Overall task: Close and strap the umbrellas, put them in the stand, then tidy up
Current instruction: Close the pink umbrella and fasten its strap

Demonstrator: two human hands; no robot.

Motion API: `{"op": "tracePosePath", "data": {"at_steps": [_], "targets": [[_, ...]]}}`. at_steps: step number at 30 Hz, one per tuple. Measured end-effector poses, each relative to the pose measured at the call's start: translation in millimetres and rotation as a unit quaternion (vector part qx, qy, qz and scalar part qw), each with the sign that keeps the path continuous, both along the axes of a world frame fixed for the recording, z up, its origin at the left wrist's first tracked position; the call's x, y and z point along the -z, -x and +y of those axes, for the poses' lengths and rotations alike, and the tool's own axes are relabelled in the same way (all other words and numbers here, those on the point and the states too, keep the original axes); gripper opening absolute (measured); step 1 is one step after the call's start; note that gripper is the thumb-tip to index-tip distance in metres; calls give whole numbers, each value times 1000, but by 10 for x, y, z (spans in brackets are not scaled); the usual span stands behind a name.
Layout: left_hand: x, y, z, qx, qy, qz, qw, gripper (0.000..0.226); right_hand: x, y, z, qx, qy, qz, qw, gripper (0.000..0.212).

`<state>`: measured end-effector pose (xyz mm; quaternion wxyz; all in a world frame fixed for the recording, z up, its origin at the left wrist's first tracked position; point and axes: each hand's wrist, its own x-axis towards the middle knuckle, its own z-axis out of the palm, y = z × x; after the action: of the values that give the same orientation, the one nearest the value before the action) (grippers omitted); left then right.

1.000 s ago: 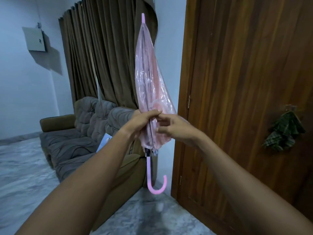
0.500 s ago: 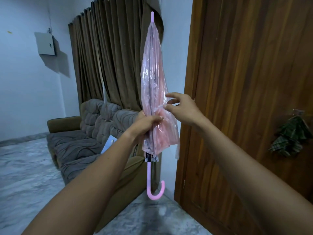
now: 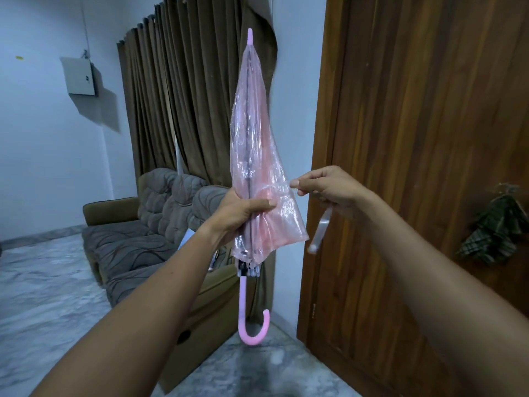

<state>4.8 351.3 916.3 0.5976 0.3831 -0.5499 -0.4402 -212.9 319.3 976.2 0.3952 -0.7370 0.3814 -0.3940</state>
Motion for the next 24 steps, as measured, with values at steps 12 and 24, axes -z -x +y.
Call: {"op": "tracePosePath", "data": {"at_steps": [12,24], "targets": [[-26,-14,69,-70,-6,-54,996,30,-53,27,18,-39,104,91,990,22],[-78,-93,185,-48,3,-44,998,40,37,-64,-22,-30,47,70,996,24]]}}
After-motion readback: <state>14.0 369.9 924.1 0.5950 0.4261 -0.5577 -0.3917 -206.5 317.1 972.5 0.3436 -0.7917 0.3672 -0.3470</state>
